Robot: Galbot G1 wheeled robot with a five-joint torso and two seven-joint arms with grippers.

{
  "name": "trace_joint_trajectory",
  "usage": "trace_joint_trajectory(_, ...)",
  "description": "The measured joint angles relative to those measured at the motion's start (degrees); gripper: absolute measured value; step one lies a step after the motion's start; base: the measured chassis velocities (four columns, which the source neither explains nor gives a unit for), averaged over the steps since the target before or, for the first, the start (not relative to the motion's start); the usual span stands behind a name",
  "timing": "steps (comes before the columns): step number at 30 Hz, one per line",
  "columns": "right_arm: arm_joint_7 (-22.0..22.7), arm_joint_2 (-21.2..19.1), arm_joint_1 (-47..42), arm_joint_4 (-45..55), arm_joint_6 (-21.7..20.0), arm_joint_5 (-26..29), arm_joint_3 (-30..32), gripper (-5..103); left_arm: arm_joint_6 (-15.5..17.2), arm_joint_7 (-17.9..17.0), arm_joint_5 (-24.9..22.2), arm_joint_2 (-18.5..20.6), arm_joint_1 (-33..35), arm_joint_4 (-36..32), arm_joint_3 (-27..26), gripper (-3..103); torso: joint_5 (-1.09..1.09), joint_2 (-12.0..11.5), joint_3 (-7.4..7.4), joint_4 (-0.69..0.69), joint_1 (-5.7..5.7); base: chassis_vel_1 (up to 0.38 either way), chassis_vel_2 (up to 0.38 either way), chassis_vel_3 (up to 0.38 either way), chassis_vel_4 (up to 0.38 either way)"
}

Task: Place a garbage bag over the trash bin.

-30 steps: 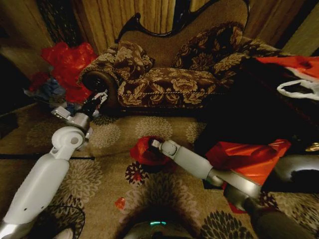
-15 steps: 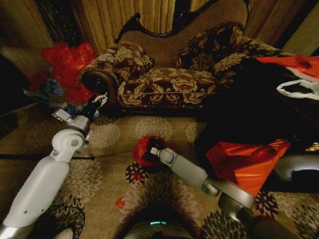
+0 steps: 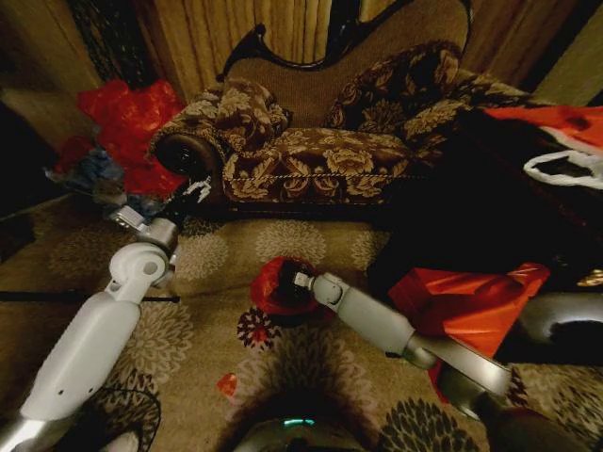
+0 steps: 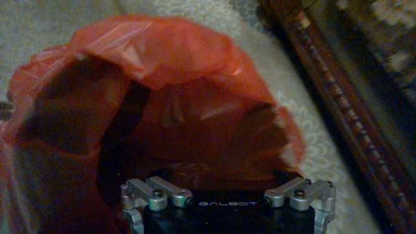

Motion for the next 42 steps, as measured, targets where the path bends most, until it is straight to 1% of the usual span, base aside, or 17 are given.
trace_joint_trajectory(2, 0.0, -1.5, -0.3, 2.3, -0.1, 0.6, 0.9, 100, 0.0, 0.0, 0.0, 0.0, 0.0, 0.1, 0.2, 100, 0.00, 0.0, 0.00, -0.01, 0.00, 0.000, 0.000, 0.000, 0.000)
trace_joint_trajectory(3, 0.4, -2.3, -0.5, 3.6, -0.1, 2.1, 1.6, 100, 0.0, 0.0, 0.0, 0.1, 0.0, 0.1, 0.3, 100, 0.00, 0.0, 0.00, -0.01, 0.00, 0.000, 0.000, 0.000, 0.000)
trace_joint_trajectory(4, 0.4, -2.3, -0.5, 3.6, -0.1, 2.1, 1.6, 100, 0.0, 0.0, 0.0, 0.1, 0.0, 0.1, 0.3, 100, 0.00, 0.0, 0.00, -0.01, 0.00, 0.000, 0.000, 0.000, 0.000)
trace_joint_trajectory(6, 3.6, -3.1, -1.5, 5.4, 0.0, 7.1, 3.1, 100, 0.0, 0.0, 0.0, 0.3, 0.0, 0.2, 0.4, 100, 0.00, 0.0, 0.00, -0.02, 0.00, 0.000, 0.000, 0.000, 0.000)
trace_joint_trajectory(9, 8.6, -2.8, -2.9, 6.5, 0.1, 12.7, 4.4, 100, 0.0, -0.2, 0.0, 0.4, 0.1, 0.3, 0.5, 100, 0.00, 0.0, 0.00, -0.01, 0.00, 0.000, 0.000, 0.000, 0.000)
trace_joint_trajectory(10, 8.6, -2.8, -2.9, 6.5, 0.1, 12.7, 4.4, 100, 0.0, -0.2, 0.0, 0.4, 0.1, 0.3, 0.5, 100, 0.00, 0.0, 0.00, -0.01, 0.00, 0.000, 0.000, 0.000, 0.000)
trace_joint_trajectory(12, 11.1, -2.3, -3.5, 7.0, 0.0, 15.7, 4.6, 100, 0.0, -0.4, 0.0, 0.6, 0.1, 0.4, 0.4, 100, 0.00, 0.0, 0.00, -0.01, 0.00, 0.000, 0.000, 0.000, 0.000)
trace_joint_trajectory(14, 12.8, -1.5, -4.1, 7.2, -0.2, 17.4, 4.6, 100, 0.0, -0.6, -0.1, 0.8, 0.5, 0.4, 0.1, 100, -0.01, 0.0, 0.00, -0.01, 0.00, 0.000, 0.000, 0.000, 0.000)
trace_joint_trajectory(17, 13.5, -0.6, -4.7, 7.2, -0.2, 17.9, 4.6, 100, 0.0, -0.8, -0.4, 1.1, 1.1, 0.4, -0.6, 100, -0.01, 0.0, 0.00, 0.00, 0.00, 0.000, 0.000, 0.000, 0.000)
trace_joint_trajectory(20, 15.4, 0.8, -5.6, 7.2, 0.2, 18.8, 4.8, 100, 0.1, -0.9, -0.7, 1.4, 2.1, 0.3, -1.4, 100, -0.01, 0.0, 0.00, 0.00, 0.00, 0.000, 0.000, 0.000, 0.000)
trace_joint_trajectory(23, 16.4, 1.3, -5.7, 7.9, 0.3, 19.5, 5.1, 100, 0.1, -0.9, -0.7, 1.5, 2.5, 0.5, -1.8, 100, -0.02, 0.0, 0.00, 0.00, 0.00, 0.000, 0.000, 0.000, 0.000)
trace_joint_trajectory(28, 18.1, 2.1, -4.8, 8.8, 0.2, 21.3, 5.1, 100, 0.1, -0.8, -0.6, 1.4, 2.9, 0.7, -1.9, 100, -0.02, 0.0, 0.00, -0.01, 0.00, 0.000, 0.000, 0.000, 0.000)
trace_joint_trajectory(32, 19.2, 3.6, -3.5, 9.5, -0.2, 23.0, 4.1, 100, 0.2, -0.8, -0.5, 1.0, 3.0, 0.9, -1.9, 100, -0.02, 0.0, 0.00, 0.00, 0.00, 0.000, 0.000, 0.000, 0.000)
trace_joint_trajectory(37, 19.4, 6.3, -3.1, 8.3, -0.2, 22.7, 2.4, 100, 0.2, -0.7, -0.4, 0.9, 3.6, 1.0, -2.3, 100, -0.03, 0.0, 0.00, 0.00, 0.00, 0.000, 0.000, 0.000, 0.000)
trace_joint_trajectory(38, 19.4, 6.3, -3.1, 8.3, -0.2, 22.7, 2.4, 100, 0.2, -0.7, -0.4, 0.9, 3.6, 1.0, -2.3, 100, -0.03, 0.0, 0.00, 0.00, 0.00, 0.000, 0.000, 0.000, 0.000)
trace_joint_trajectory(41, 19.3, 8.4, -3.9, 6.5, 0.1, 21.1, 1.3, 100, 0.2, -0.5, -0.3, 0.9, 4.7, 0.9, -3.4, 100, -0.02, 0.0, 0.00, 0.00, 0.00, 0.000, 0.000, 0.000, 0.000)
trace_joint_trajectory(42, 19.3, 8.4, -3.9, 6.5, 0.1, 21.1, 1.3, 100, 0.2, -0.5, -0.3, 0.9, 4.7, 0.9, -3.4, 100, -0.02, 0.0, 0.00, 0.00, 0.00, 0.000, 0.000, 0.000, 0.000)
